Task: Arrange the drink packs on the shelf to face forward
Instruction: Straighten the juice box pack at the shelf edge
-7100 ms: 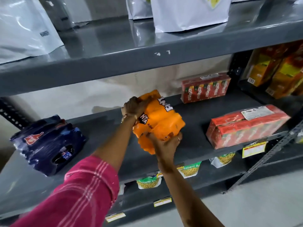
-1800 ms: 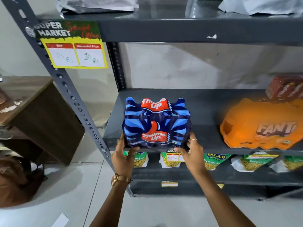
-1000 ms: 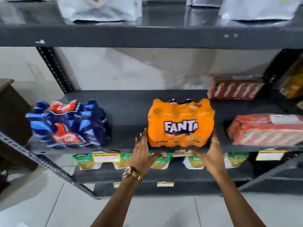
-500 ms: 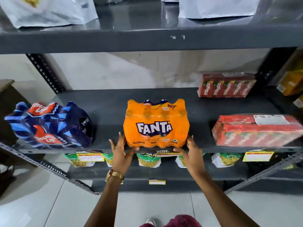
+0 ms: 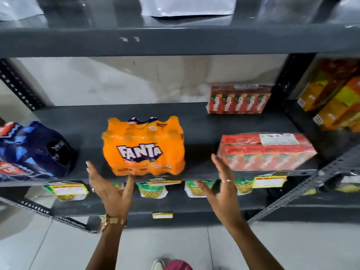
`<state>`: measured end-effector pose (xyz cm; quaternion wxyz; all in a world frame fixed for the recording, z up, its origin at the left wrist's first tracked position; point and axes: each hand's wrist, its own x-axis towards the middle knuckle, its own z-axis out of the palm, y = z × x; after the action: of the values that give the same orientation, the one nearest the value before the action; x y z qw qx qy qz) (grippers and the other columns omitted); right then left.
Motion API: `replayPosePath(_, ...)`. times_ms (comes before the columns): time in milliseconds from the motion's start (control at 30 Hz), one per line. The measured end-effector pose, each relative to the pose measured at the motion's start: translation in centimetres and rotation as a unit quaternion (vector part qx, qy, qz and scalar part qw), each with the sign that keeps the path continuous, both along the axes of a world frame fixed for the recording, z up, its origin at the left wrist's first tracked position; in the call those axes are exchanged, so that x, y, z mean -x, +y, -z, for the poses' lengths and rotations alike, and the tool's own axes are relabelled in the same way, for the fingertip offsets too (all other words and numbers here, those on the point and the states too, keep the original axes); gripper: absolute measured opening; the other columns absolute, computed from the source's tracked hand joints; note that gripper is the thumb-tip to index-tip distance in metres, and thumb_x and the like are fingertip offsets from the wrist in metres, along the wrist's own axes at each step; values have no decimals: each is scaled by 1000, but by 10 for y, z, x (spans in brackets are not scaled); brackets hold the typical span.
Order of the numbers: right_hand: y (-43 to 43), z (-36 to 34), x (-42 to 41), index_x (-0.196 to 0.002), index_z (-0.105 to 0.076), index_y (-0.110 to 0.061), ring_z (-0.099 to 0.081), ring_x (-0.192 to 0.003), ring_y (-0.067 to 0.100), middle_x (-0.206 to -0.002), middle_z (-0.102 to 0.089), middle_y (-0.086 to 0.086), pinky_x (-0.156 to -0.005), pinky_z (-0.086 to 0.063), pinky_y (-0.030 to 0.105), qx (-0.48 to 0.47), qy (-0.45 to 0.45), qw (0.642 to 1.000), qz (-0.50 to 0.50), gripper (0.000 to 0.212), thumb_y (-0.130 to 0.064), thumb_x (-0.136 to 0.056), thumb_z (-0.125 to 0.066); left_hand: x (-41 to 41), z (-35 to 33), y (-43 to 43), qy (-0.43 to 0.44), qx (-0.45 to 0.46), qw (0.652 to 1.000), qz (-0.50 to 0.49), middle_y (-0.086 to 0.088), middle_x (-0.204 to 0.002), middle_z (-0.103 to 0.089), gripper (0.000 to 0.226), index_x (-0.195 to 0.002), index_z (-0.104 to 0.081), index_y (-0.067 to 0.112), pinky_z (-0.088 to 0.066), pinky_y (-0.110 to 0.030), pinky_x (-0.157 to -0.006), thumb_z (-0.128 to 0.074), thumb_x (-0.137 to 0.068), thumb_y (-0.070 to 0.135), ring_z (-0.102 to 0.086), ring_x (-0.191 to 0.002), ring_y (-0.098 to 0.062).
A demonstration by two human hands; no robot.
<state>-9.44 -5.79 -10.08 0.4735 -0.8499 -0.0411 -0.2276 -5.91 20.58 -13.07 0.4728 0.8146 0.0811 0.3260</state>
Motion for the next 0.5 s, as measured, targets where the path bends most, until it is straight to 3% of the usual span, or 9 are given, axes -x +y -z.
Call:
replayPosePath(67,-50,-9,11,-121,-50,-4,-47,-122,12,-123,-51,9,-106,-35,19,-19,-90,990,106,63,-31,-72,-79,20,-12,-57,-96,-69,993,-13,-31,-151,-14,97,-142,-17,-10,-17,-38,-121,-69,-79,42,-15,-143,-40)
replayPosePath(167,-132,-7,10,-117,-45,2,-48,-111,25,-121,-46,13,-98,-42,37,-72,-101,965,231,70,-38,-70,-79,30,-10,-148,-148,-127,972,132,-14,-150,-25,75,-137,-31,-1,-38,-47,-110,-69,-79,27,-27,-141,-34)
replayPosePath(233,-170,0,2,-132,-33,-1,-43,-123,21,-135,-39,15,-106,-39,38,-76,-56,967,235,90,-49,-69,-77,23,-7,-190,-66,-112,967,218,0,-150,-31,77,-142,-32,8,-42,-48,-106,-67,-81,38,-37,-137,-30)
replayPosePath(300,-206,10,-4,-141,-28,-8,-40,-133,19,-145,-39,13,-111,-33,29,-73,32,977,196,106,-62,-62,-73,8,-4,-224,69,-82,968,227,0,-151,-32,97,-147,-26,11,-28,-44,-116,-61,-72,60,-28,-142,-23)
replayPosePath(367,-231,20,-14,-132,-44,-12,-54,-120,17,-130,-57,8,-99,-43,23,-71,119,980,140,95,-66,-58,-71,-13,2,-240,172,-120,953,220,-11,-152,-35,112,-147,-28,8,-10,-42,-121,-51,-60,75,-20,-146,-24)
replayPosePath(400,-239,25,-19,-123,-53,-13,-60,-113,22,-123,-64,9,-92,-48,29,-52,148,980,121,89,-71,-57,-70,-21,5,-243,197,-160,943,215,-15,-149,-40,111,-144,-34,8,-8,-44,-121,-46,-58,77,-23,-145,-28)
replayPosePath(433,-248,30,-24,-116,-58,-14,-63,-109,27,-119,-67,12,-88,-50,34,-35,171,978,112,85,-74,-57,-71,-25,7,-246,210,-190,937,207,-16,-144,-47,106,-138,-42,8,-12,-47,-120,-44,-57,77,-29,-142,-32)
replayPosePath(500,-252,36,-30,-109,-62,-11,-65,-102,32,-112,-69,16,-79,-48,34,-17,185,976,112,69,-59,-62,-78,-29,12,-245,215,-198,937,189,-18,-132,-57,92,-126,-54,10,-25,-51,-113,-47,-60,75,-41,-132,-37)
